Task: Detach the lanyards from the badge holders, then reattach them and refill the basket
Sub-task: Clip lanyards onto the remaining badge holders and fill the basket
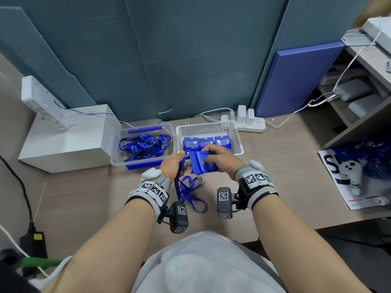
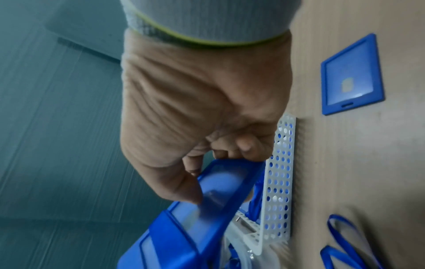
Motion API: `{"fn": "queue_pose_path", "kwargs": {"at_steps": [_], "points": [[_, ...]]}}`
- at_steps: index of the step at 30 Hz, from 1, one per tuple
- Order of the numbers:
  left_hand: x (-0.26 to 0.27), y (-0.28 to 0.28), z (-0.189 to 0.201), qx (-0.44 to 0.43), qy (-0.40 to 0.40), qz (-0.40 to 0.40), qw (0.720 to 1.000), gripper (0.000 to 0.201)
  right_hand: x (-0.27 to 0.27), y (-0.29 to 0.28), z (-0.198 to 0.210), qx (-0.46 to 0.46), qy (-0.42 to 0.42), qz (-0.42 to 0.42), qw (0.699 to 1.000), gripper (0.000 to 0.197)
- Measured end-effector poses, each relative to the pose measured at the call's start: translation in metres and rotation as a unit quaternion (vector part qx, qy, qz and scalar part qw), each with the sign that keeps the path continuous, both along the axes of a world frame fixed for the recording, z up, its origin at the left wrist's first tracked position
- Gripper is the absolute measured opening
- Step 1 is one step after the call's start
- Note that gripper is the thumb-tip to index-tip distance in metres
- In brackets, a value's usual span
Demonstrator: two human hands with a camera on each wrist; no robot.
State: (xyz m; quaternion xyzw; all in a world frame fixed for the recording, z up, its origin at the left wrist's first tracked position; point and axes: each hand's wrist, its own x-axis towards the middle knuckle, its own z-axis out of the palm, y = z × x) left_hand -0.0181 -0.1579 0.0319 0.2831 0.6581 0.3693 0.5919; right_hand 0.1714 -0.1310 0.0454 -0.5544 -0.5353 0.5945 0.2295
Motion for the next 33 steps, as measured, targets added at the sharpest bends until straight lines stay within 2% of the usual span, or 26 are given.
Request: {"fn": "queue_pose_path", "kwargs": {"at_steps": [4, 6, 9, 11, 18, 21, 24, 28, 30, 33], "points": [[0.004, -0.004, 0.001, -0.034, -0.035, -0.030, 0.998, 0.030, -0.002, 0.005, -0.001, 0.010, 0.008, -0.061, 0.998, 0.014], [0.004, -0.002, 0.003, -0.034, -0.048, -0.020, 0.998, 0.034, -0.005, 0.005, -0.002, -0.002, 0.019, -0.075, 0.997, 0.012], [0.001, -0.001, 0.008, -0.029, -0.071, -0.007, 0.997, 0.040, -0.008, 0.004, -0.004, -0.012, 0.030, -0.106, 0.994, 0.012], [0.001, -0.002, 0.009, -0.026, -0.087, -0.027, 0.996, 0.041, -0.009, 0.005, -0.006, -0.005, 0.016, -0.135, 0.991, 0.015], [-0.002, -0.004, 0.007, -0.011, 0.021, -0.151, 0.988, 0.031, -0.008, 0.008, -0.015, 0.051, -0.104, -0.140, 0.983, 0.014], [-0.003, -0.007, 0.010, 0.026, 0.058, -0.186, 0.980, 0.030, -0.005, 0.007, -0.021, 0.080, -0.163, -0.106, 0.978, 0.014], [-0.003, -0.007, 0.015, 0.101, 0.057, -0.190, 0.975, 0.026, 0.001, 0.006, -0.029, 0.119, -0.219, -0.004, 0.968, 0.019], [-0.005, -0.002, 0.015, 0.119, 0.077, -0.172, 0.975, 0.017, -0.002, 0.000, -0.029, 0.117, -0.169, 0.085, 0.975, 0.029], [-0.004, -0.004, 0.015, 0.104, 0.050, -0.146, 0.982, 0.015, -0.003, -0.002, -0.020, 0.106, -0.135, 0.107, 0.979, 0.033], [-0.003, -0.010, 0.014, 0.064, -0.008, -0.105, 0.992, 0.033, -0.002, -0.002, -0.007, 0.080, -0.110, 0.111, 0.984, 0.032]]}}
